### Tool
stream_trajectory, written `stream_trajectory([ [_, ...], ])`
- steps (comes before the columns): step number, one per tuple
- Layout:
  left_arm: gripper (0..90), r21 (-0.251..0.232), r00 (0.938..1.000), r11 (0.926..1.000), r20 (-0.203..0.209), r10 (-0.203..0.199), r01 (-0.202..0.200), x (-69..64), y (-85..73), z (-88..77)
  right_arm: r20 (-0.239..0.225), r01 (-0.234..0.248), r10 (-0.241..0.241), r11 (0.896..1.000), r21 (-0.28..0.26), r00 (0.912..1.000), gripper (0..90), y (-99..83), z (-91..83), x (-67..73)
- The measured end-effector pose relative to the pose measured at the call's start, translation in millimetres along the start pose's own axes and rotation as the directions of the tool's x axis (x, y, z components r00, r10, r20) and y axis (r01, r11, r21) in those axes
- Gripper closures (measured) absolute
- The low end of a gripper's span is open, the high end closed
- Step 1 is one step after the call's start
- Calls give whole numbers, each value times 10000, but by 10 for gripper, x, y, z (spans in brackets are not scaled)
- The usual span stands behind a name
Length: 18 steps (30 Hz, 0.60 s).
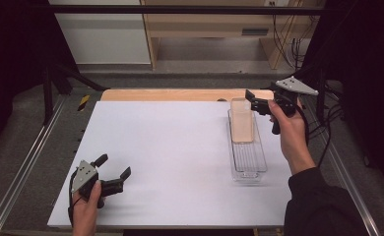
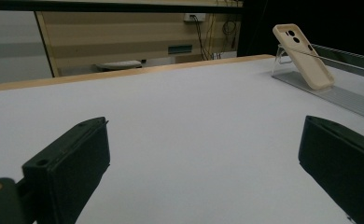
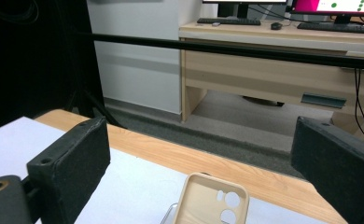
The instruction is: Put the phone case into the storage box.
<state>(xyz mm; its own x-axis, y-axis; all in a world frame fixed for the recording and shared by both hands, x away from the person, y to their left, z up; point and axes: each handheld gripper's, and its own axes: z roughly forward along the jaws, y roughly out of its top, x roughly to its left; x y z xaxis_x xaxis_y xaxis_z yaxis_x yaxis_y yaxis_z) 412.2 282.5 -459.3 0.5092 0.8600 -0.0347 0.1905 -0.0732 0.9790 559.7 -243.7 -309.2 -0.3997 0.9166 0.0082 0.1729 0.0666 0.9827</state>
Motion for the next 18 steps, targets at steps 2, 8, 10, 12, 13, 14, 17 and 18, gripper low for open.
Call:
stream_trajectory([
  [2,18,12,10000,10000,45,12,-12,1,2,-2,-30,-44,44,10000,-50,10000,50,4,-28,-7],
  [8,17,-2,10000,10000,93,-7,7,2,4,-5,-72,-91,89,9997,-239,9999,46,24,-106,-41],
  [10,17,-1,9999,10000,104,-6,6,2,4,-5,-104,-149,146,9995,-278,9998,46,29,-139,-58],
  [12,17,6,9999,10000,115,6,-6,1,4,-4,-109,-132,128,9994,-326,9999,45,32,-165,-70],
  [13,17,10,9999,10000,120,12,-12,1,4,-4,-104,-115,112,9994,-332,9999,45,34,-180,-77],
  [14,17,11,9999,10000,122,14,-14,1,5,-4,-91,-127,124,9993,-346,9999,45,36,-198,-86],
  [17,17,9,9999,10000,137,34,-35,1,6,-6,-80,-111,108,9992,-386,9999,43,35,-234,-104],
  [18,17,2,9999,10000,139,30,-30,2,6,-7,-44,-99,97,9992,-396,9999,42,34,-247,-111],
])
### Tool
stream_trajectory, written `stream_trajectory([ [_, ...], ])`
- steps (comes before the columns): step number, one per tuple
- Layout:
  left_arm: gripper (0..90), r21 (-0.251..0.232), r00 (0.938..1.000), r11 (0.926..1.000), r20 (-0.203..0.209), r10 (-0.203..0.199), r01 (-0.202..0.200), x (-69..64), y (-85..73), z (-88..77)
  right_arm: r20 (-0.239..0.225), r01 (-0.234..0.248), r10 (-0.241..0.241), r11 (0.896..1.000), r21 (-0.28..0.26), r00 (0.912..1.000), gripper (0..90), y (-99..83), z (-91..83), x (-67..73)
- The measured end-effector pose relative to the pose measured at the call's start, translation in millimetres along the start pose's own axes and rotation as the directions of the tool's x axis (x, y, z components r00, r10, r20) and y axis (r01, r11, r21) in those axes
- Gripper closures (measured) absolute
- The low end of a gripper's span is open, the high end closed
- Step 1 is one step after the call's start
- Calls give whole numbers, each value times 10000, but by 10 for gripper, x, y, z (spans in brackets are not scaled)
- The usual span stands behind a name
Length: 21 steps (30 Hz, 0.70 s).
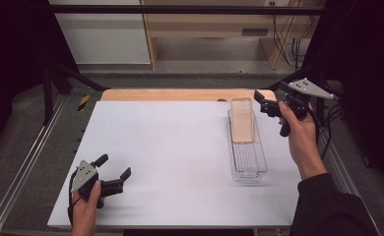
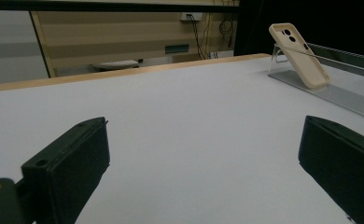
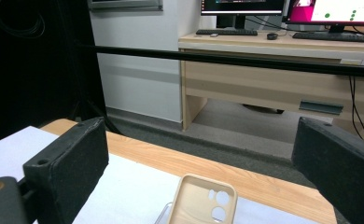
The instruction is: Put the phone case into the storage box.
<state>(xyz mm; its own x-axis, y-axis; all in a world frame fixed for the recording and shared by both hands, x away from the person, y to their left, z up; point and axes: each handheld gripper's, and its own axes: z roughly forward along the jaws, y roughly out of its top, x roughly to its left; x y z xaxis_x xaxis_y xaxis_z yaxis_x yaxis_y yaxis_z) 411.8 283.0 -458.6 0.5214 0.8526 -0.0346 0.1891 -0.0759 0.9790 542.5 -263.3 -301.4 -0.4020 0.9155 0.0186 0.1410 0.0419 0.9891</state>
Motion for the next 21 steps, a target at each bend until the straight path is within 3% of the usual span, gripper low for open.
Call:
stream_trajectory([
  [21,16,-13,9999,10000,94,69,-69,10,16,-41,297,367,-382,9980,509,9988,24,-53,-245,-87],
])
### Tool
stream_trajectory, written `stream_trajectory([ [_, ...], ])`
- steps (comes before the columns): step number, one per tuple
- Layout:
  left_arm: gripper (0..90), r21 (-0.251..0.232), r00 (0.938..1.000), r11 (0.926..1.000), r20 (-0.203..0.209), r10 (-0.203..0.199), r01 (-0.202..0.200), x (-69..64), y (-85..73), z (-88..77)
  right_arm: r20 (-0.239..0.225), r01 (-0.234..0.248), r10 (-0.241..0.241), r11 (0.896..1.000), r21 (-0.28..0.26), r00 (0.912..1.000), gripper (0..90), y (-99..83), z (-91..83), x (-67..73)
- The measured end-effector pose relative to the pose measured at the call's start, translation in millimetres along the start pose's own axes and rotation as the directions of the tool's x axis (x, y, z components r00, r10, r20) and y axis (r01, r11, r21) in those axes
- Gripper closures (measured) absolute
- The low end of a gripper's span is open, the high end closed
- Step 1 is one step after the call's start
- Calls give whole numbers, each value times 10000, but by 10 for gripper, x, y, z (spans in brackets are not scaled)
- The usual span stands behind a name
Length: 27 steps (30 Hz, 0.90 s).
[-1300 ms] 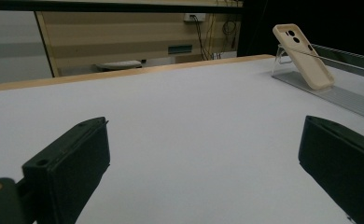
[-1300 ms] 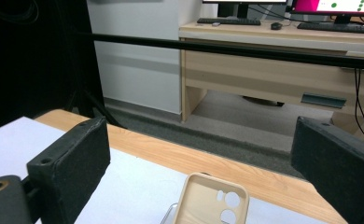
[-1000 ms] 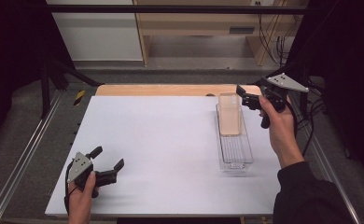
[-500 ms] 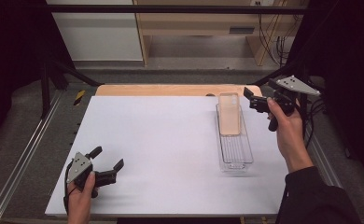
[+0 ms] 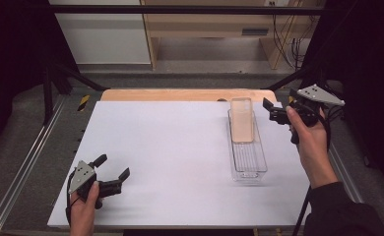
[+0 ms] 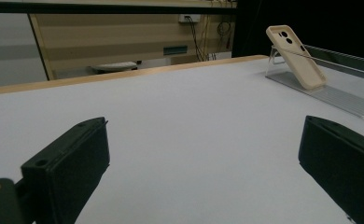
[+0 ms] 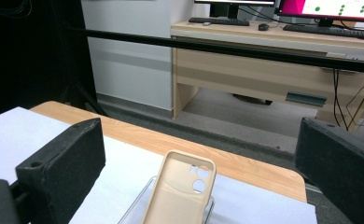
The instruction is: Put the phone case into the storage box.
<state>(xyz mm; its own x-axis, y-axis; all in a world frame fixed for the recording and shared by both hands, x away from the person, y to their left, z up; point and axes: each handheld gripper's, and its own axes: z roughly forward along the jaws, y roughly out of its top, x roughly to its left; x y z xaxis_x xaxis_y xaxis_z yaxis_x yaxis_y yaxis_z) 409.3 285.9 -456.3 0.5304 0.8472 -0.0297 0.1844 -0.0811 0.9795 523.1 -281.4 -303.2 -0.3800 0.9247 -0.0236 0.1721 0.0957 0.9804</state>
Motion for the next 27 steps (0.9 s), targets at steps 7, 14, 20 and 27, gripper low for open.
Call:
stream_trajectory([
  [7,16,14,10000,10000,5,21,-21,25,-13,-53,-4,17,-17,10000,66,10000,22,-17,-40,-28],
  [14,16,10,10000,10000,-78,-32,32,70,-22,-88,1,-51,51,10000,25,10000,22,-42,-95,-69],
  [20,16,34,10000,10000,0,35,-35,56,-23,-79,-32,-137,137,9999,-9,9999,21,-55,-153,-102],
  [27,16,44,9998,9999,152,124,-125,45,-28,-72,-68,-164,163,9998,-106,9998,20,-69,-227,-139],
])
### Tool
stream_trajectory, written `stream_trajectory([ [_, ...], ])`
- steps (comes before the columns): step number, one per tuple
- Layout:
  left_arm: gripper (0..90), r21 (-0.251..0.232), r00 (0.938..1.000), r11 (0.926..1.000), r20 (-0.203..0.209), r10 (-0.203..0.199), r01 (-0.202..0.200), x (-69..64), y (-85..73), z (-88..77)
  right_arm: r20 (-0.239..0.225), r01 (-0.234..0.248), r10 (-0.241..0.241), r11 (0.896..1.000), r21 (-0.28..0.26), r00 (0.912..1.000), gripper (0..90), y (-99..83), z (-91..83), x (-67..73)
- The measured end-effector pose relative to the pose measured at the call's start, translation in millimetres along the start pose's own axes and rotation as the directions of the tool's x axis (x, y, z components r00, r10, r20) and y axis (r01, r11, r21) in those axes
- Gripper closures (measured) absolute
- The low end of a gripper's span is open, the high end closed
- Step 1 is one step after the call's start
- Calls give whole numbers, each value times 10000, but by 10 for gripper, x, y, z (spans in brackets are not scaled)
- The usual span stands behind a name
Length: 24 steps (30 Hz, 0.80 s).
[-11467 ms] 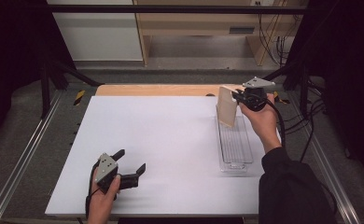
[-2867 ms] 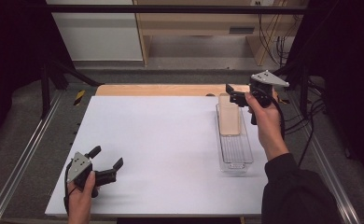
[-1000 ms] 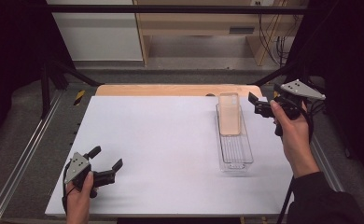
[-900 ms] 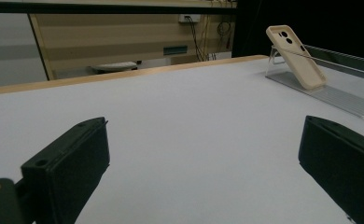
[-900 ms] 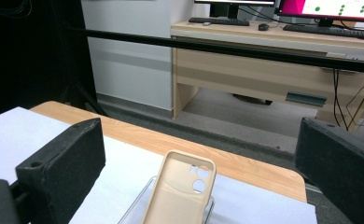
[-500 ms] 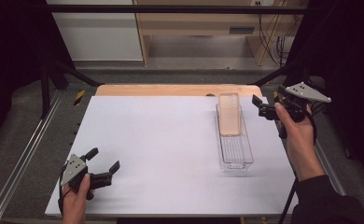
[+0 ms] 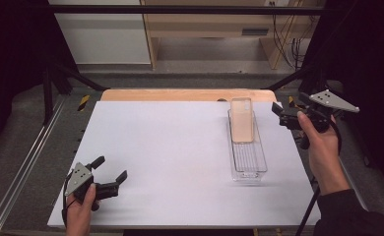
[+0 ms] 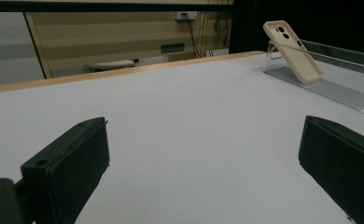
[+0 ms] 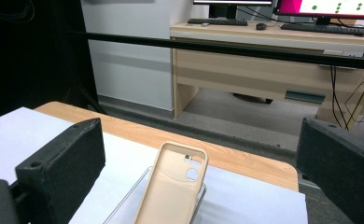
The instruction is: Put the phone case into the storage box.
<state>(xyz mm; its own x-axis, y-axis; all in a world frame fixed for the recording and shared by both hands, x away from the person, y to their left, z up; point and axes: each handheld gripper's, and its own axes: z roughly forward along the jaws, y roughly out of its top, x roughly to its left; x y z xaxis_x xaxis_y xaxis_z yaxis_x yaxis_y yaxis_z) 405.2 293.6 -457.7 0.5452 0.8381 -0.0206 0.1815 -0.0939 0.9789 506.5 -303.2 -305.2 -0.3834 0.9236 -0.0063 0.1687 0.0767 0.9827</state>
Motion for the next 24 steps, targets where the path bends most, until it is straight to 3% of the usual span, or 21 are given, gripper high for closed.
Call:
stream_trajectory([
  [24,16,181,9997,9996,82,218,-220,-83,-34,42,-77,-420,421,9991,85,9991,22,-177,-148,-59],
])
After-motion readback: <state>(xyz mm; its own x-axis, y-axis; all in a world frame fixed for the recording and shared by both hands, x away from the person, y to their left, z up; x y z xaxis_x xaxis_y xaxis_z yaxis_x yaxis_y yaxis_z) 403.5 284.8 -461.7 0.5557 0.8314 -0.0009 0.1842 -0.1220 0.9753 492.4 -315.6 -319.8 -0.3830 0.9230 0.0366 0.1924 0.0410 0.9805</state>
